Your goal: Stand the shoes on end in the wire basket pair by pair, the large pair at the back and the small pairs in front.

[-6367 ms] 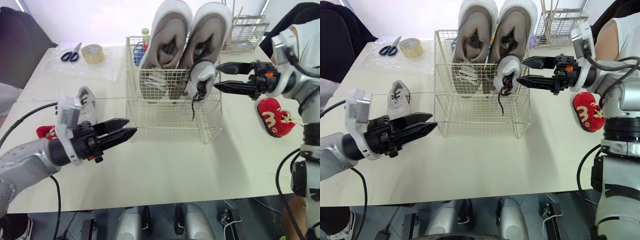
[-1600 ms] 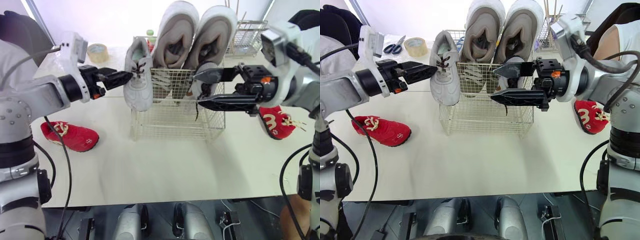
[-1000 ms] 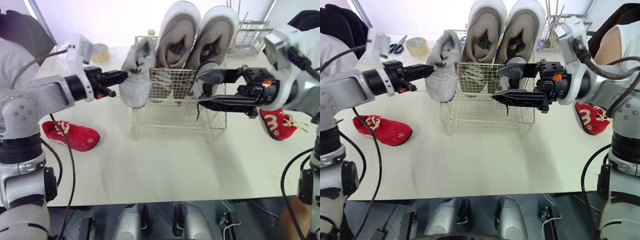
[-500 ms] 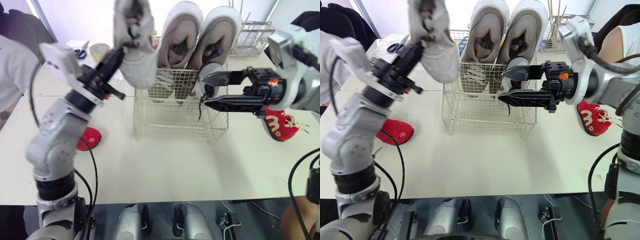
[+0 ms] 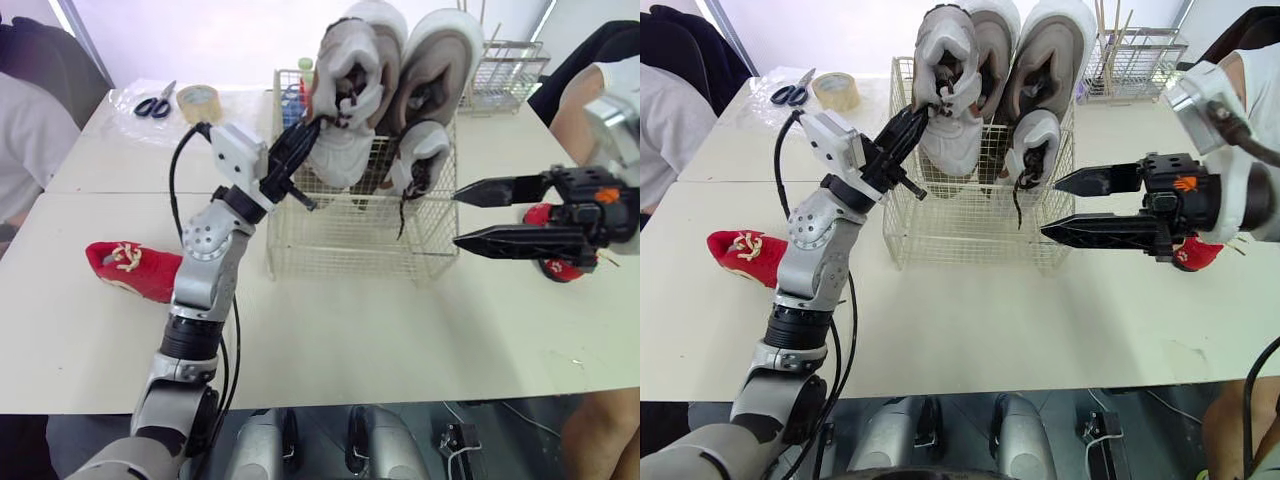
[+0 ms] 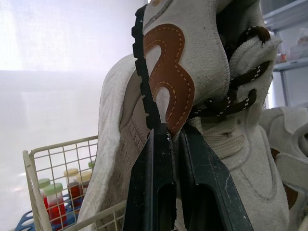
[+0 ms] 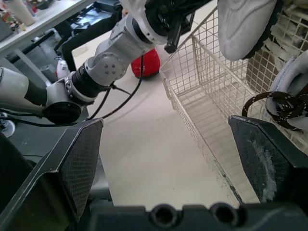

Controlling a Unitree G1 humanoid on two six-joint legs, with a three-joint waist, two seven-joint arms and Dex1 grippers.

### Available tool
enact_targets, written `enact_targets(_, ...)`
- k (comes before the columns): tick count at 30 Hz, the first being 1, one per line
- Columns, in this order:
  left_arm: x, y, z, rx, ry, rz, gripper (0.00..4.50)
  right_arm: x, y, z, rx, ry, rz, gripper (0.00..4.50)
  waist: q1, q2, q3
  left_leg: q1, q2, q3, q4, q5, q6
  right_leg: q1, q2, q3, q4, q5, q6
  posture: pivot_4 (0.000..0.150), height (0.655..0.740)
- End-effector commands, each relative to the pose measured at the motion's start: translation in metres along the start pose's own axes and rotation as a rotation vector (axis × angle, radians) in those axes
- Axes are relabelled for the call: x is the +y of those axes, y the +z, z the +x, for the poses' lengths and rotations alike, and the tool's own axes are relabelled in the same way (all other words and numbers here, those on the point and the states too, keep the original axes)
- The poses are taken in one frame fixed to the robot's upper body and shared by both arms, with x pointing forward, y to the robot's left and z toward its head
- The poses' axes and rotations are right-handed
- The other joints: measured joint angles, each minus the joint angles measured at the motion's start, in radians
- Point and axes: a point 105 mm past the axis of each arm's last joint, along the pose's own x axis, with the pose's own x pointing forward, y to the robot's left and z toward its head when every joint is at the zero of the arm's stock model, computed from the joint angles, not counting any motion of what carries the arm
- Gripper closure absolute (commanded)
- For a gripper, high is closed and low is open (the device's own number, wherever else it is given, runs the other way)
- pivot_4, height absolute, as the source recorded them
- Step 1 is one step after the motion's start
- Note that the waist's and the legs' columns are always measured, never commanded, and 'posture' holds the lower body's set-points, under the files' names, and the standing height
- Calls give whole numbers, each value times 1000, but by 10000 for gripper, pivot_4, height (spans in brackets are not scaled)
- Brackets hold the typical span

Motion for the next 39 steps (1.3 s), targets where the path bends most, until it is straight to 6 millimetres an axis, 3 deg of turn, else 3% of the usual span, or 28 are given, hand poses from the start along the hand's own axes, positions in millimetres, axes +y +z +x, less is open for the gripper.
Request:
enact_targets(1, -13, -2, 5, -15, -53, 52, 44803, 7, 5, -2, -31, -11, -33, 0, 2, 0, 0, 0, 0, 0, 0, 0, 0, 0, 0, 0, 0, 0, 0, 1500, 7400)
enact_targets(7, -23, -19, -11, 54, -67, 38, 44803, 8, 6, 0, -64, -11, -24, 0, -1, 1, 0, -1, 0, 0, 1, -1, 1, 0, 0, 0, -1, 0, 0, 1500, 7400)
enact_targets(15, -31, -22, -31, 151, -49, 16, 44803, 2, 4, 8, -120, 16, -13, 0, -2, 3, -2, -1, 0, 0, 1, -2, 4, 0, 0, 0, -1, 1, 0, 1500, 7400)
enact_targets(16, -33, -24, -33, 173, -56, 10, 39787, 1, 4, 9, -126, 20, -13, 0, -2, 4, -2, -1, 0, -1, 1, -2, 4, 0, 0, 0, -1, 1, 1, 1500, 7400)
enact_targets(18, -33, -24, -36, 191, -44, -38, 34755, -1, 4, 11, -133, 24, -15, 0, -2, 5, -3, -1, 0, -1, 1, -2, 3, 0, 1, 0, -1, 1, 1, 1500, 7400)
enact_targets(23, -27, -18, -45, 225, 6, -105, 10239, -5, 4, 15, -148, 47, -17, 0, -2, 5, -3, -1, 0, -1, 1, -2, 4, 0, 1, 0, -1, 1, 1, 1500, 7400)
enact_targets(24, -27, -16, -48, 236, 7, -120, 10239, -5, 3, 16, -150, 54, -16, 0, -3, 5, -3, -1, 0, -1, 1, -2, 4, 0, 1, 0, -1, 1, 1, 1500, 7400)
enact_targets(28, -29, -2, -60, 262, -9, -150, 10239, -10, 1, 24, -162, 86, -12, 0, -4, 6, -3, -1, 1, -1, 1, 0, 0, 0, 2, 0, 0, 1, 1, 1500, 7400)
enact_targets(31, -17, 13, -66, 264, 40, -161, 10239, -13, 0, 27, -170, 102, -6, 0, -3, 6, -3, -1, 1, -1, 1, 1, -1, 0, 3, 0, 0, 1, 1, 1500, 7400)
enact_targets(35, 25, 51, -65, 194, 182, -268, 10239, -27, 1, 27, -194, 56, -10, 0, -1, 5, -3, -1, 1, -2, 1, 1, -1, 0, 2, 0, 0, 1, 1, 1500, 7400)
enact_targets(39, 45, 99, -63, 194, 71, -301, 452, -46, 26, 10, -322, -27, -49, 0, -8, 6, -2, -2, 1, -2, 2, 2, -3, 0, 3, 0, 0, 2, 2, 1500, 7400)
